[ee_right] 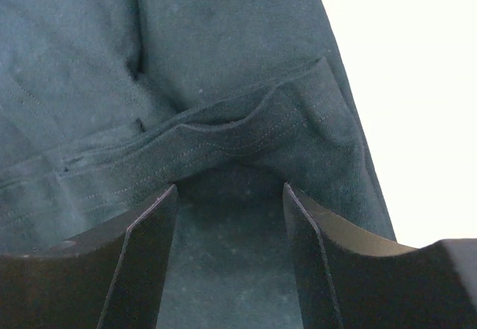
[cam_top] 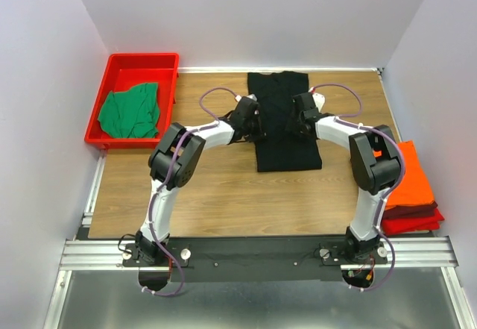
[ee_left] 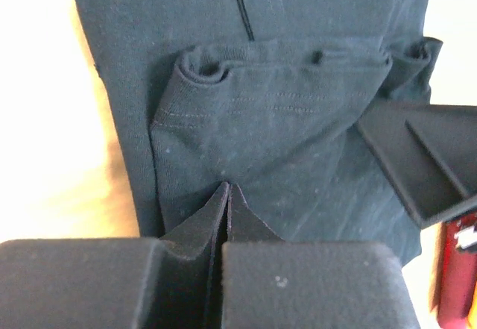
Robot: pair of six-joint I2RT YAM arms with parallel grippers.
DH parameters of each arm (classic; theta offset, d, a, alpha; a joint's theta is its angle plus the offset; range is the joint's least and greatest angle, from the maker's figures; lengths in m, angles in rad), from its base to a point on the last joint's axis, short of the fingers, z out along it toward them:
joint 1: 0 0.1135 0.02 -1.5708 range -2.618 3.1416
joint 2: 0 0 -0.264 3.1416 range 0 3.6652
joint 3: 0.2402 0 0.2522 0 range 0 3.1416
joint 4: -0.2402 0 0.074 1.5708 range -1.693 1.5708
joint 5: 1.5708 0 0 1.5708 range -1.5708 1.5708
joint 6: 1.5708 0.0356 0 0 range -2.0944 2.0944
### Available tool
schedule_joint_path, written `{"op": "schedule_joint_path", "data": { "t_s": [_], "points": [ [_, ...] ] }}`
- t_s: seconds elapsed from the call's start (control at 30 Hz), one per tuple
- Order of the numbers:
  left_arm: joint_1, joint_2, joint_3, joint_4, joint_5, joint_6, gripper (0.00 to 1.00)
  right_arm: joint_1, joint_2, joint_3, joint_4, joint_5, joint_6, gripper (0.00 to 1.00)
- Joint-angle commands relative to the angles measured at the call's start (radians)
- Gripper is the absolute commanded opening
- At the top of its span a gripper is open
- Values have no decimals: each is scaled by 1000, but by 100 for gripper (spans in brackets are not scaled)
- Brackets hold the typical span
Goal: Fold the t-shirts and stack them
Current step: Fold the tshirt
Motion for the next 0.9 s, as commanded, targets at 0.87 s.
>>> {"op": "schedule_joint_path", "data": {
  "t_s": [0.87],
  "points": [
    [44, -722, -834, 135, -114, 5, 7, 276, -390, -308, -33, -70, 140, 54]
  ]
}}
